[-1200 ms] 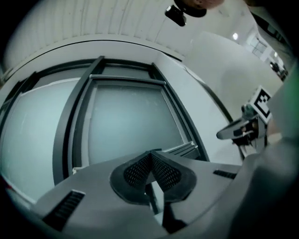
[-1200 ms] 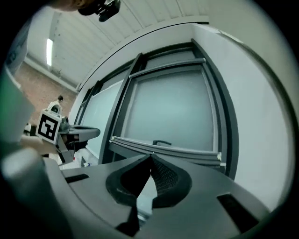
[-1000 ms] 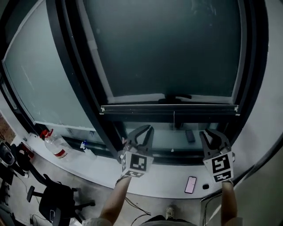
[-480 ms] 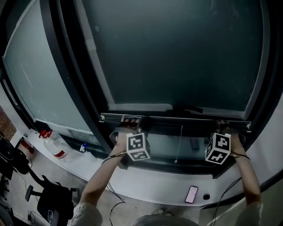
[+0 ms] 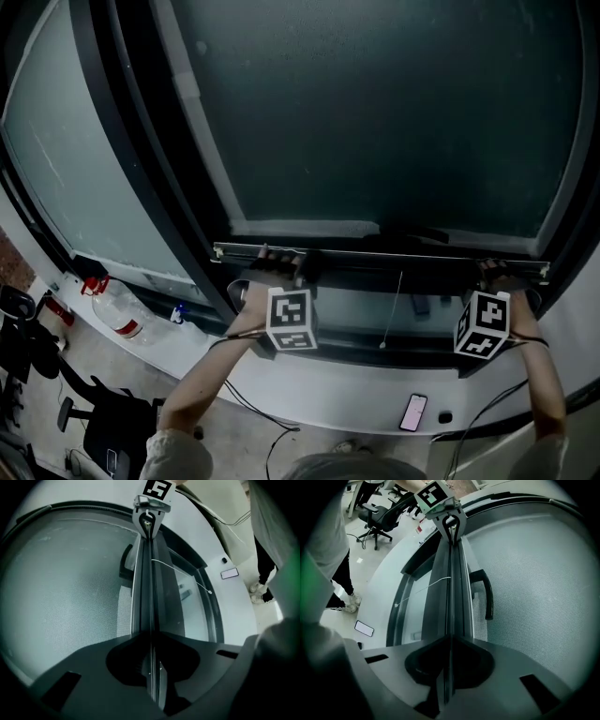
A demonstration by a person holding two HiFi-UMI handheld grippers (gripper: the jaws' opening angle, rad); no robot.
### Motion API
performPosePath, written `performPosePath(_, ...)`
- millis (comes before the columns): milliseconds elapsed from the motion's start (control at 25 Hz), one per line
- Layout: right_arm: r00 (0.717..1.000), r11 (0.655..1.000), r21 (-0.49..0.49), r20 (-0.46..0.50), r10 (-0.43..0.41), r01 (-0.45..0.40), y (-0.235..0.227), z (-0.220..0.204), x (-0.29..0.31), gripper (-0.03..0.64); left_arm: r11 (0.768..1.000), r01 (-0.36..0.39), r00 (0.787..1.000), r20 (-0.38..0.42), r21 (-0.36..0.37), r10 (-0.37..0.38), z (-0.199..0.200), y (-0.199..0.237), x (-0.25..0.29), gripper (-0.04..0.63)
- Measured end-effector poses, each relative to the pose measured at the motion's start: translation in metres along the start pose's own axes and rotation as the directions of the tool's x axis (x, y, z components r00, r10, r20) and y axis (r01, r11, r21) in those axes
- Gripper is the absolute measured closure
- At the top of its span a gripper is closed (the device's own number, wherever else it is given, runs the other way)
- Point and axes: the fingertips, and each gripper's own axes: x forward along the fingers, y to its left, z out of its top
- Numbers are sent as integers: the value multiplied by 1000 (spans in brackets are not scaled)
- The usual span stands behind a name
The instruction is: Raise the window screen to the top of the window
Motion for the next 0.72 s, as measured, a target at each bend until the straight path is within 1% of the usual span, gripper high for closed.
performPosePath(80,1000,1000,1,1,19,-19,0,0,0,589,1000,-6,1000,0,1,6,0,0,-1,545)
performPosePath(120,999,999,2,-2,33,-33,0,0,0,589,1000,13,1000,-8,6,-13,0,-1,0,545)
performPosePath(200,997,997,6,-14,75,-75,-2,1,0,591,997,77,996,-37,21,-76,1,-2,1,556)
performPosePath(280,992,992,13,-29,122,-122,-1,1,-1,591,990,138,988,-73,21,-136,1,-5,3,569)
performPosePath(400,985,986,26,-45,165,-164,-2,2,-2,592,976,218,969,-117,-13,-218,0,-6,5,574)
performPosePath(440,983,984,30,-45,178,-177,-2,3,-2,592,967,255,959,-123,-23,-256,0,-7,5,575)
performPosePath(480,978,979,35,-39,203,-202,-2,3,-2,594,953,303,945,-120,-29,-304,-1,-7,5,577)
performPosePath(560,956,955,55,-8,292,-291,-1,4,-2,595,913,407,908,-93,-39,-409,-2,-9,3,577)
performPosePath(640,924,920,81,33,382,-383,1,5,-3,600,867,494,867,-40,-60,-497,-2,-12,2,580)
performPosePath(680,913,908,89,48,406,-408,2,5,-4,600,847,527,849,-7,-72,-529,-2,-13,1,580)
performPosePath(720,909,904,93,59,413,-417,3,6,-4,600,834,546,837,25,-83,-546,-1,-13,0,580)
